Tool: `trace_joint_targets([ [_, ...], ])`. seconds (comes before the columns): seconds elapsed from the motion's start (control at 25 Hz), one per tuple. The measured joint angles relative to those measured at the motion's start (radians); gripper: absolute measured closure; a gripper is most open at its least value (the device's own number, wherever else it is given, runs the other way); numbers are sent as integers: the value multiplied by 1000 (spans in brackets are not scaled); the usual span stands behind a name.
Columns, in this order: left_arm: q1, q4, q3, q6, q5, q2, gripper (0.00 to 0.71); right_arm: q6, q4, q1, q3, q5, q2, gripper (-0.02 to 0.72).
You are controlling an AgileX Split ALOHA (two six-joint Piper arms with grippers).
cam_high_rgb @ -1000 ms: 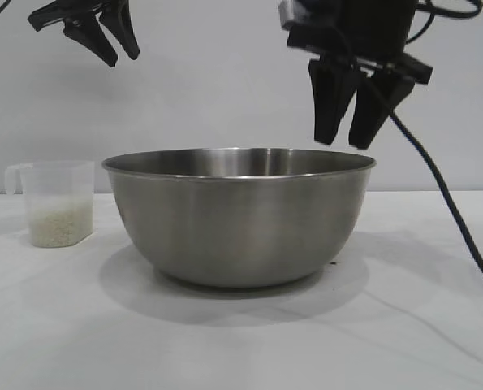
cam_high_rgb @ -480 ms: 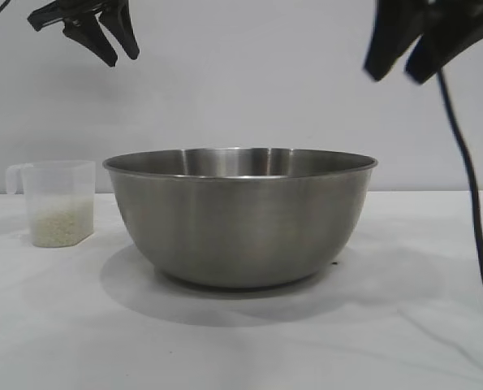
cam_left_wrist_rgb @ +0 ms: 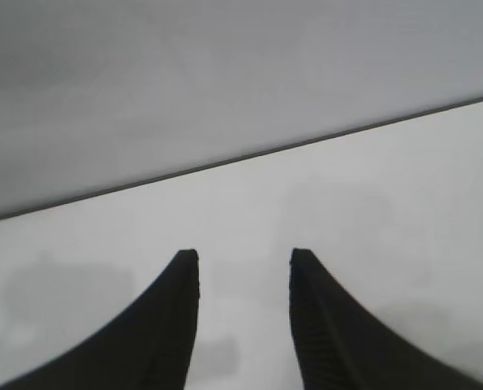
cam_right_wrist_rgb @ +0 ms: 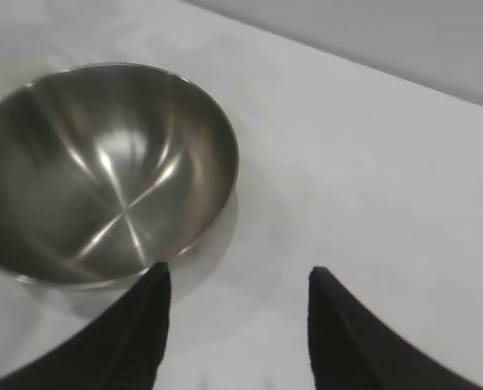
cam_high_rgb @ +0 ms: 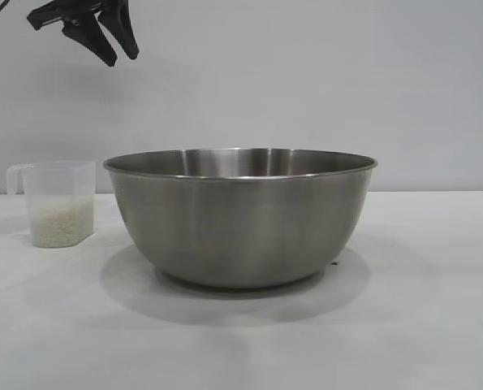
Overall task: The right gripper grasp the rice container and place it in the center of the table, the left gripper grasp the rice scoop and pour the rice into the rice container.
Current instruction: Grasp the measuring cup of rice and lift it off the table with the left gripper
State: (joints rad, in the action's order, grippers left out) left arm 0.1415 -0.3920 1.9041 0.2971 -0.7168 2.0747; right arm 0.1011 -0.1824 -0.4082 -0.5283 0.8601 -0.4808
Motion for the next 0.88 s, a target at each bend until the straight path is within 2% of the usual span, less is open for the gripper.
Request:
trace_joint_targets([
  [0.08, 0, 0, 0, 0, -10, 0, 444, -55, 57, 0, 2, 100, 73, 381],
  [0.2, 0, 2, 0, 1, -14, 0, 444, -151, 129, 0, 4, 203, 185, 381],
  [0.4, 0, 10, 0, 1, -24, 0, 444, -208, 177, 0, 4, 340, 337, 381],
  [0.56, 0, 14, 0, 2, -35, -4, 444, -244, 210, 0, 4, 379, 438, 381],
  [0.88, 0, 14, 0, 4, -38, -20, 444, -259, 228, 0, 4, 375, 497, 381],
])
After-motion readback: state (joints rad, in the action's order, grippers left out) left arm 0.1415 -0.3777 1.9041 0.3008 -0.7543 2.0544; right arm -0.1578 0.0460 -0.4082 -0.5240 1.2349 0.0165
